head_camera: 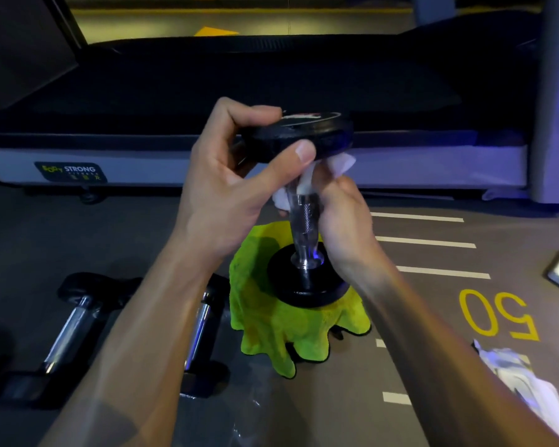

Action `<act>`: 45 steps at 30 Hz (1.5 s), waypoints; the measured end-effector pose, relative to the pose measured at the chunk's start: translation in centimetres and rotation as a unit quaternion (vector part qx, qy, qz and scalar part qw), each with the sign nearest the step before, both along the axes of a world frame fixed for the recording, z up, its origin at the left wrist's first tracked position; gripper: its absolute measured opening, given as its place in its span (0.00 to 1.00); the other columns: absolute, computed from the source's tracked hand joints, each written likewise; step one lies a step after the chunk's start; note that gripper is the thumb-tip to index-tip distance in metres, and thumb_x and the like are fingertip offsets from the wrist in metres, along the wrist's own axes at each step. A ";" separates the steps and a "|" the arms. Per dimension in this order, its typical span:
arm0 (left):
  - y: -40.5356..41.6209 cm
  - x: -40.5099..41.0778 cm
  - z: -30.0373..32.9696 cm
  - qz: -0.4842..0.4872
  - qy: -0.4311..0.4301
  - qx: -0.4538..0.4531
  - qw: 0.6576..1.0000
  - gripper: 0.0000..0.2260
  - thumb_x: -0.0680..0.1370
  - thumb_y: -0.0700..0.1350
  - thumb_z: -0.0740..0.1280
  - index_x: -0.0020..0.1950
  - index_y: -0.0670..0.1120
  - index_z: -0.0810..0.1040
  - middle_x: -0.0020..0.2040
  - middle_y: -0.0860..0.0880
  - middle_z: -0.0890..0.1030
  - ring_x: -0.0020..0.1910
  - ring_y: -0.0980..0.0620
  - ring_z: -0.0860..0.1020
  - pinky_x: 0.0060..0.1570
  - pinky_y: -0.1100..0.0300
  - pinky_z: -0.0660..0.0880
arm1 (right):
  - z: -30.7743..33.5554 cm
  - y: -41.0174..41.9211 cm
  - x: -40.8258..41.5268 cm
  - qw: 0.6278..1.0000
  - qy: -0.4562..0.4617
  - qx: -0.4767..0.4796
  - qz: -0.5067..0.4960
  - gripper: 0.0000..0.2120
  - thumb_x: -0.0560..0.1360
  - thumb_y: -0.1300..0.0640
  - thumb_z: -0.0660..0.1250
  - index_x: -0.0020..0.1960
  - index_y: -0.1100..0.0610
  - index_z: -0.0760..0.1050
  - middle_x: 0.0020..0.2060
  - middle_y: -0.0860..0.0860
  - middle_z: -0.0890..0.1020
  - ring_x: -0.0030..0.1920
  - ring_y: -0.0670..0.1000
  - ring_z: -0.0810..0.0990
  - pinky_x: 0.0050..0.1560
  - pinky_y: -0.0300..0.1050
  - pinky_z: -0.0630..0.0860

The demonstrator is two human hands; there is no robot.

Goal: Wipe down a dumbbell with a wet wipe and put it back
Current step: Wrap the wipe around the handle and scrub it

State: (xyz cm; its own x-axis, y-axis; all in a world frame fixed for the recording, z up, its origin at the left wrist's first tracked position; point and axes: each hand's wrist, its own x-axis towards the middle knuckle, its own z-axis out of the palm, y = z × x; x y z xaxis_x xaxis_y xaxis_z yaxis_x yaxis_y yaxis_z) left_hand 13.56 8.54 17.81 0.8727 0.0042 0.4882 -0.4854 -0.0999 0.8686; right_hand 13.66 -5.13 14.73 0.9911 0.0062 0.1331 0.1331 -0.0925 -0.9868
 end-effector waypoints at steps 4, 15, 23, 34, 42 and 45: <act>-0.2 -0.4 0.1 -0.014 0.000 -0.006 1.000 0.16 0.75 0.48 0.77 0.57 0.48 0.75 0.63 0.42 0.81 0.61 0.53 0.82 0.62 0.57 0.77 | 0.8 0.3 0.4 0.992 0.106 0.002 -0.072 0.24 0.80 0.44 0.55 0.37 0.58 0.79 0.38 0.55 0.87 0.41 0.52 0.84 0.45 0.52 0.77; -0.3 -0.8 0.5 -0.034 0.003 -0.007 0.999 0.17 0.73 0.48 0.78 0.55 0.49 0.75 0.64 0.46 0.81 0.63 0.53 0.81 0.65 0.56 0.77 | 1.1 1.1 -0.5 0.988 0.006 0.083 -0.131 0.24 0.85 0.50 0.50 0.33 0.52 0.73 0.27 0.45 0.78 0.30 0.41 0.76 0.42 0.43 0.75; 0.2 -0.8 0.2 -0.019 -0.004 -0.007 1.000 0.17 0.72 0.49 0.78 0.55 0.50 0.74 0.66 0.44 0.80 0.64 0.50 0.81 0.64 0.51 0.79 | 0.9 0.6 -0.2 0.991 0.038 0.120 -0.055 0.19 0.84 0.51 0.55 0.51 0.53 0.85 0.42 0.49 0.85 0.44 0.47 0.82 0.49 0.45 0.77; 0.0 -0.6 0.6 -0.019 -0.006 0.021 1.000 0.17 0.73 0.51 0.78 0.55 0.49 0.74 0.64 0.45 0.81 0.62 0.48 0.82 0.65 0.47 0.78 | 0.7 0.6 -0.1 0.998 -0.056 -0.017 -0.010 0.11 0.72 0.58 0.60 0.32 0.53 0.74 0.24 0.47 0.78 0.24 0.47 0.74 0.26 0.40 0.69; -0.5 -0.7 0.5 -0.007 -0.002 0.019 1.000 0.17 0.72 0.52 0.78 0.54 0.52 0.75 0.63 0.49 0.82 0.63 0.51 0.82 0.67 0.46 0.77 | 0.4 -1.8 -1.1 0.986 -0.063 -0.150 0.036 0.11 0.79 0.46 0.61 0.42 0.50 0.76 0.36 0.49 0.82 0.38 0.48 0.81 0.40 0.46 0.75; -0.9 -0.8 0.7 -0.008 0.001 0.032 0.999 0.17 0.72 0.52 0.79 0.54 0.52 0.75 0.62 0.51 0.82 0.61 0.51 0.82 0.67 0.45 0.77 | 0.4 -2.3 -3.1 0.976 -0.092 -0.181 -0.079 0.08 0.77 0.50 0.68 0.52 0.52 0.73 0.48 0.51 0.81 0.48 0.50 0.81 0.47 0.50 0.77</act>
State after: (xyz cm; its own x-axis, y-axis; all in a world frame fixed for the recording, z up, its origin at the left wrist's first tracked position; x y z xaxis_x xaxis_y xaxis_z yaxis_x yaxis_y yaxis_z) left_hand 12.79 7.66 18.48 0.8733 -0.0407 0.4855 -0.4859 -0.1466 0.8617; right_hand 10.61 -7.39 15.10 0.9433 -0.0648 0.3255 0.2603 -0.4640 -0.8467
